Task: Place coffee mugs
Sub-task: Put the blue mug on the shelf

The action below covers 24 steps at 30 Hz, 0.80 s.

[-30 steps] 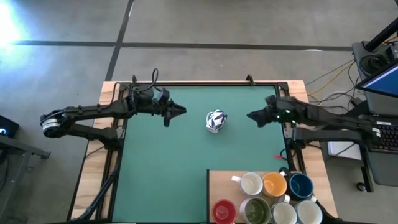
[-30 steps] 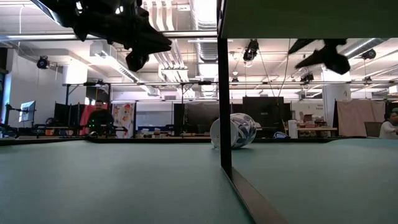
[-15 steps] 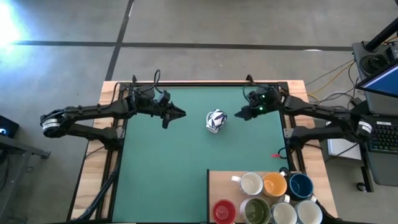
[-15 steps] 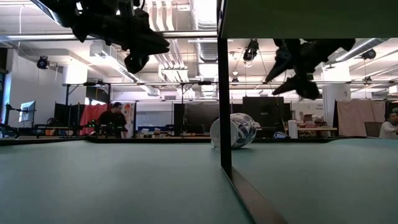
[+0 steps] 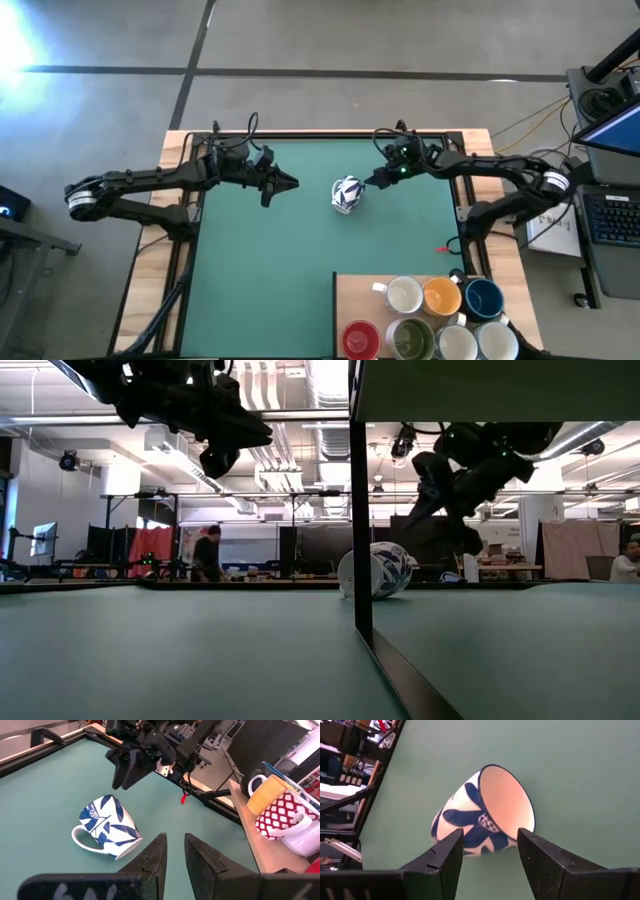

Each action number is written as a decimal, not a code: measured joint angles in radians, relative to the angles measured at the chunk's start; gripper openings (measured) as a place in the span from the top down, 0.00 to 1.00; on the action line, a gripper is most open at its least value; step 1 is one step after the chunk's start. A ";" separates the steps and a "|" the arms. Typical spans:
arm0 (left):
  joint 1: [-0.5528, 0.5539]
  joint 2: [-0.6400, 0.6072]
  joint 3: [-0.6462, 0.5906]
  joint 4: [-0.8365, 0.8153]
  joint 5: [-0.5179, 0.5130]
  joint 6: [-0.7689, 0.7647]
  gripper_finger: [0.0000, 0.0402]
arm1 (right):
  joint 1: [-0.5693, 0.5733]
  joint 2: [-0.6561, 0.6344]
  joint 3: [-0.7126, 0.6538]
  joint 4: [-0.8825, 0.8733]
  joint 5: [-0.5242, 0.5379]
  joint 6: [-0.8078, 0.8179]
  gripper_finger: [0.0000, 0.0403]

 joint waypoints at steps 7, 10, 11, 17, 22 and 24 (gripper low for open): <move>0.000 0.000 0.000 0.000 0.000 0.003 0.88 | 0.000 0.096 0.000 0.146 -0.013 -0.001 0.57; 0.000 0.000 0.000 0.000 0.000 0.005 0.88 | 0.001 0.132 0.000 0.187 -0.028 0.000 0.58; 0.000 0.000 0.000 0.000 0.000 0.007 0.88 | 0.003 0.144 0.000 0.193 -0.031 0.000 0.58; 0.000 0.000 0.000 -0.001 0.001 0.007 0.88 | 0.021 0.202 0.000 0.287 -0.117 0.052 0.60; 0.000 0.000 0.000 -0.001 0.005 0.007 0.88 | 0.061 0.213 0.000 0.347 -0.166 0.072 0.62; 0.000 0.000 0.000 -0.002 0.008 0.007 0.88 | 0.076 0.213 0.000 0.349 -0.166 0.072 0.63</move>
